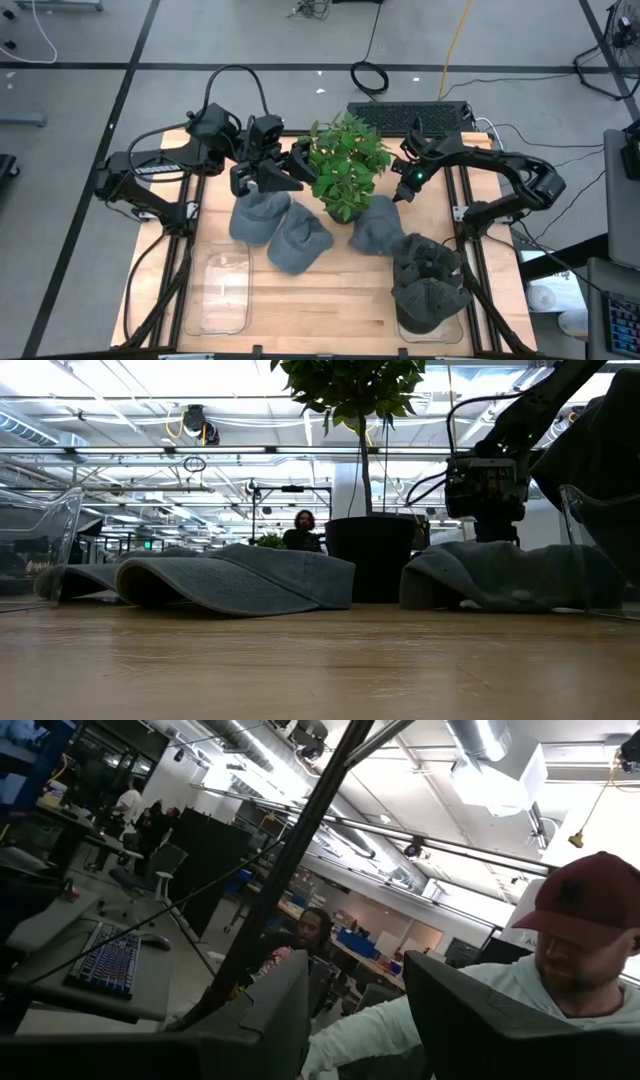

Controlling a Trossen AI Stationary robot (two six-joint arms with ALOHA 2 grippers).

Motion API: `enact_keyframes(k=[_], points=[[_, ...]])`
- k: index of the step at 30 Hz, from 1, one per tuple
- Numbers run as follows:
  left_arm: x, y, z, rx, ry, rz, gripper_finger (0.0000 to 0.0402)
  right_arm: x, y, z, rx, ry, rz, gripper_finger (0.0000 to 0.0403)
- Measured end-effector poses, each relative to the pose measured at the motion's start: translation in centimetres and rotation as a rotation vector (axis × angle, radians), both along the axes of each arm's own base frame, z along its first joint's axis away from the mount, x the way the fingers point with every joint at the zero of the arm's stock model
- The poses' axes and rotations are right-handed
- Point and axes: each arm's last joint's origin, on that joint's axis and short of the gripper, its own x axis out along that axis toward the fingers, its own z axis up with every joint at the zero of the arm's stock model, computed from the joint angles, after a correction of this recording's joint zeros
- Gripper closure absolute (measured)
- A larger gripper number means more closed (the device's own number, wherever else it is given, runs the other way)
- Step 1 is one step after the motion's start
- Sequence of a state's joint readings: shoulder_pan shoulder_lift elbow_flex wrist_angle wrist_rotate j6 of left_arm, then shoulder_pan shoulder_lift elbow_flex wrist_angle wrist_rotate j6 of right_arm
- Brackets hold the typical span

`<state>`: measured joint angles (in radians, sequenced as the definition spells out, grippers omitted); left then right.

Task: Pick & Place hat
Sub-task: Put the right blue cap into the left transparent bin

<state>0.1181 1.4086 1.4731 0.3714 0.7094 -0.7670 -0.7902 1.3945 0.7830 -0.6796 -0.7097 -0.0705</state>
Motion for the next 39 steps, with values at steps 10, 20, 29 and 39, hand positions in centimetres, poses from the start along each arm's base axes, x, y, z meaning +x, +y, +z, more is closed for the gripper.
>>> enact_keyframes(k=[10, 20, 29, 39], points=[[0.0, 0.0, 0.0, 0.0, 0.0, 0.0, 0.0227, 0.5, 0.7, 1.7, -0.005, -0.095, -0.017, 0.0237], [-0.1, -0.2, -0.1, -0.024, 0.048, -0.089, 0.0227, 2.6, 3.0, 5.8, 0.069, -0.318, 0.22, 0.0173], [-0.2, -0.3, -0.1, -0.004, 0.058, -0.136, 0.0227, 6.3, 2.0, 11.0, -0.122, -0.158, 0.315, 0.0172], [-0.2, -1.0, -0.3, -0.022, 0.103, -0.211, 0.0227, 8.1, -2.1, 9.0, -0.125, 0.077, 0.397, 0.0172]])
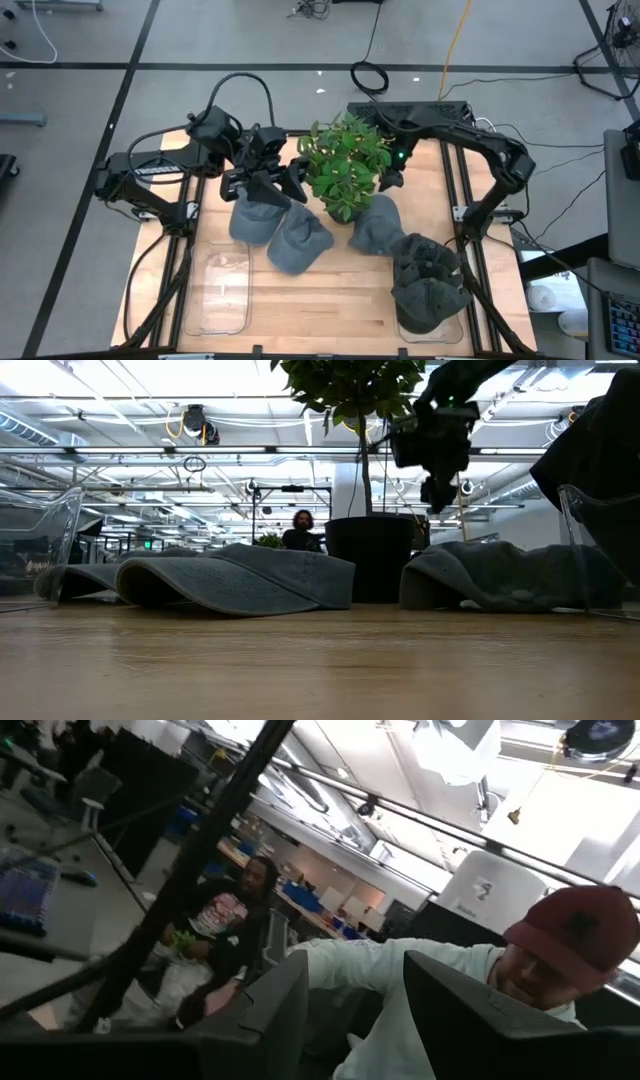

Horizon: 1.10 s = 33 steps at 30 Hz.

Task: Pick & Place hat
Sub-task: Put the right blue cap into the left transparent bin

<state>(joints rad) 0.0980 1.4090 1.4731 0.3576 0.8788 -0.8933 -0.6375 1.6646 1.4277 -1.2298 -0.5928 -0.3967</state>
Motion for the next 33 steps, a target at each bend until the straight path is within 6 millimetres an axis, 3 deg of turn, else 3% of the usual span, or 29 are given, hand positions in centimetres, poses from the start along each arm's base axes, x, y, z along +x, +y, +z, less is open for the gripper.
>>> enact_keyframes(k=[8, 15, 27, 33], points=[[0.3, -0.1, -0.7, -0.006, 0.089, -0.013, 0.0227, 2.8, -0.7, -2.0, -0.114, 0.139, 0.013, 0.0172], [0.2, -0.2, -0.8, 0.002, 0.109, -0.063, 0.0227, 4.4, -1.6, -4.3, -0.074, 0.257, -0.061, 0.0172], [0.0, -0.4, -0.9, 0.009, 0.147, -0.159, 0.0227, 5.1, -2.3, -9.5, 0.056, 0.468, -0.096, 0.0172], [-0.1, -0.4, -0.9, 0.031, 0.147, -0.206, 0.0227, 4.7, -1.8, -10.1, 0.166, 0.452, 0.027, 0.0172]])
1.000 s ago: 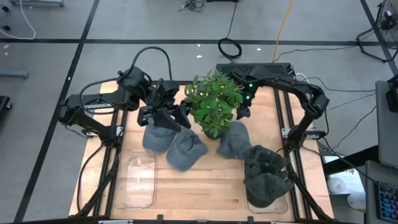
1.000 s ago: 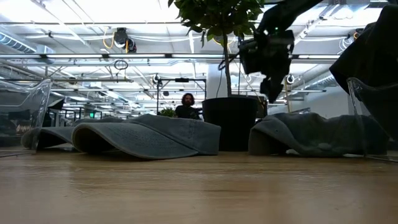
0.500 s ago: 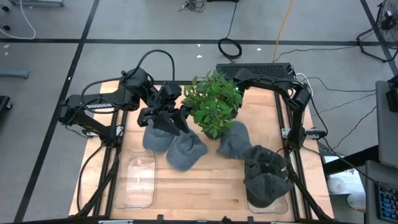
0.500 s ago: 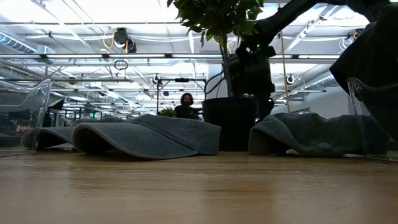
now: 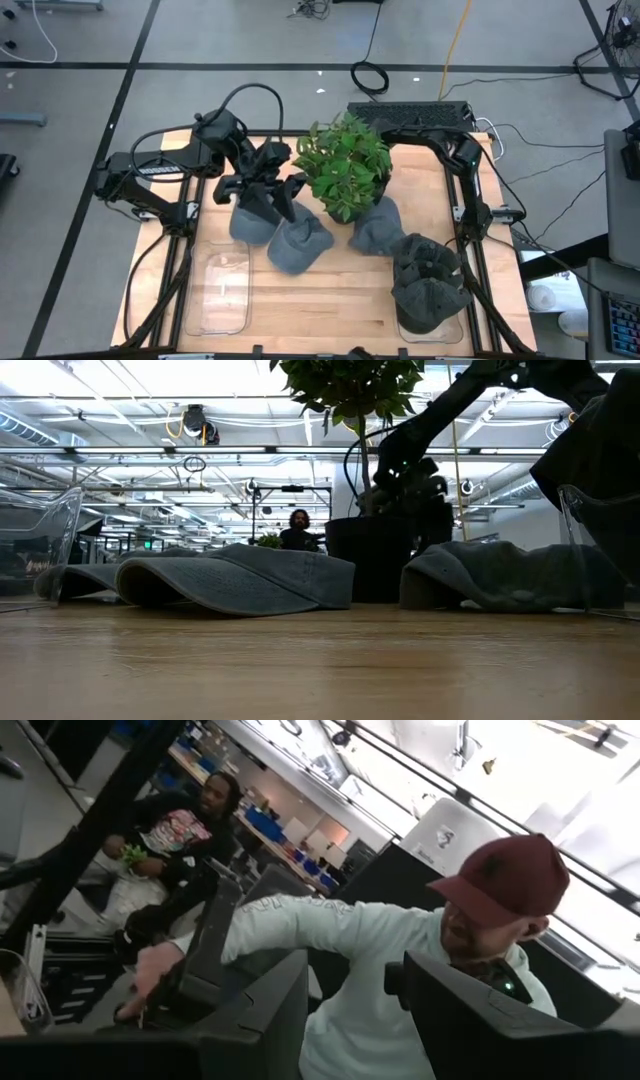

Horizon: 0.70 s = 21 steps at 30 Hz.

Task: Pick & Place hat
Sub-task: Put the right blue cap into the left transparent bin

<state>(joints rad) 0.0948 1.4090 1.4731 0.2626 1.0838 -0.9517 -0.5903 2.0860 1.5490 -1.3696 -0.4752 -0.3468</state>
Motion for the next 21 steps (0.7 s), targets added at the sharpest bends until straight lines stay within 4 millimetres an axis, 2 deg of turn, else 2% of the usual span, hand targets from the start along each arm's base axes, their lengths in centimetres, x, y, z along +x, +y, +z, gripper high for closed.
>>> enact_keyframes(k=[6, 10, 13, 18, 21], points=[[0.0, 0.2, 0.0, 0.004, 0.005, -0.01, 0.0227, -0.6, 0.4, -0.1, 0.071, 0.034, 0.085, 0.0175], [-0.1, 0.9, 0.0, 0.0, 0.011, 0.011, 0.0227, -0.6, 0.4, -0.4, 0.086, 0.023, 0.118, 0.0201], [-0.1, 1.6, 0.0, -0.01, 0.025, 0.032, 0.0227, -0.5, 0.5, -0.6, 0.083, -0.026, 0.164, 0.0247], [-0.2, 2.6, 0.0, -0.012, 0.027, 0.068, 0.0227, -0.6, 0.8, -1.2, 0.114, -0.065, 0.134, 0.0378], [-0.2, 3.0, 0.0, -0.013, 0.027, 0.084, 0.0227, -0.9, 1.1, -1.8, 0.142, -0.06, 0.118, 0.0387]])
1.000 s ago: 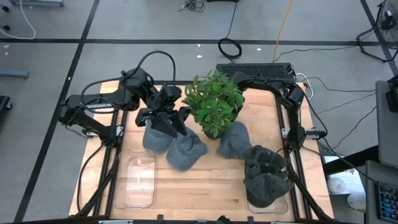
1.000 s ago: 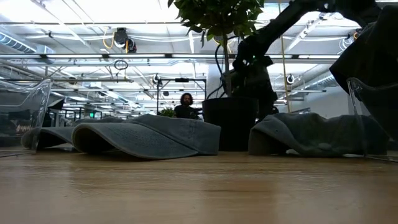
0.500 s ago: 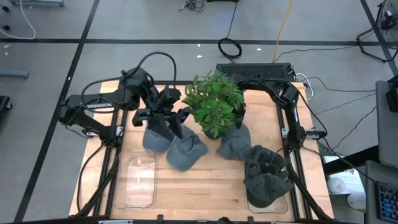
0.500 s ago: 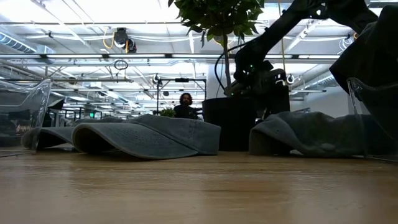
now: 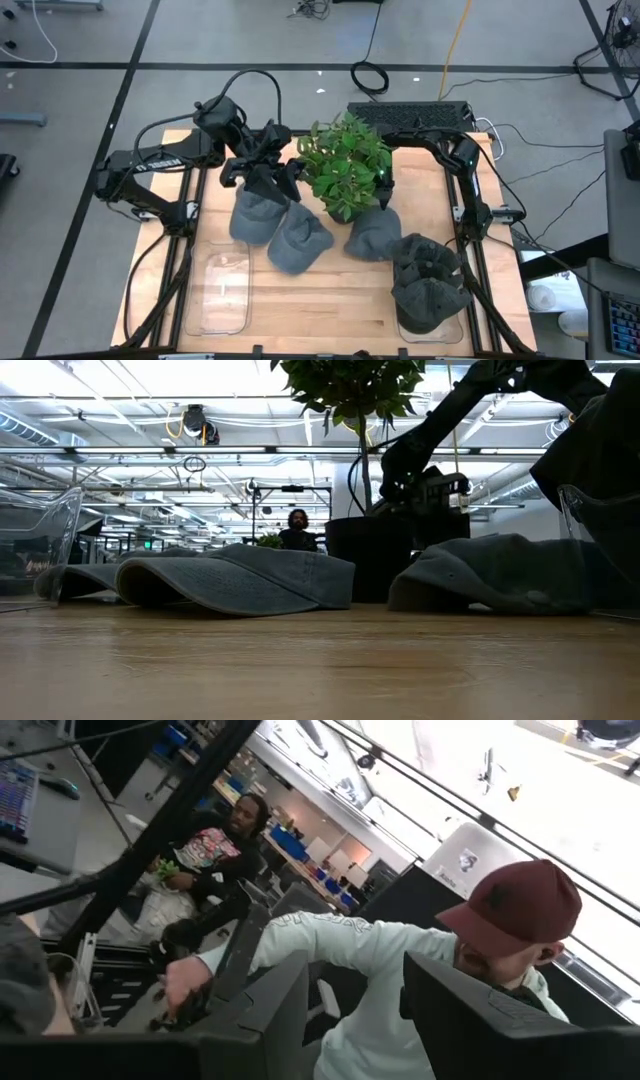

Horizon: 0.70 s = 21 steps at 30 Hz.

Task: Pick & Place hat
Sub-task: Put the right blue cap into the left transparent bin

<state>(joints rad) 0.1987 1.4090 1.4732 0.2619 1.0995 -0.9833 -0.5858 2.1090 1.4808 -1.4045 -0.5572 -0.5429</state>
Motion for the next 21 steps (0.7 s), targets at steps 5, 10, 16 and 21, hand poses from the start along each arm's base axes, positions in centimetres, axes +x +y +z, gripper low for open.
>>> enact_keyframes(k=[5, 10, 16, 21], points=[[-0.1, 0.5, 0.0, 0.0, 0.0, 0.016, 0.0227, -0.6, 0.4, -0.7, 0.029, 0.026, -0.007, 0.0399], [-0.1, 0.8, 0.0, 0.001, -0.001, 0.027, 0.0227, -0.7, 0.8, 0.4, 0.09, 0.043, -0.063, 0.0402], [-0.1, 1.1, 0.0, 0.001, -0.001, 0.04, 0.0227, -1.1, 1.0, 5.0, 0.054, 0.036, -0.08, 0.0402], [-0.1, 1.1, 0.0, 0.001, -0.001, 0.038, 0.0227, -2.3, 1.0, 9.8, -0.037, -0.064, -0.154, 0.0402]])
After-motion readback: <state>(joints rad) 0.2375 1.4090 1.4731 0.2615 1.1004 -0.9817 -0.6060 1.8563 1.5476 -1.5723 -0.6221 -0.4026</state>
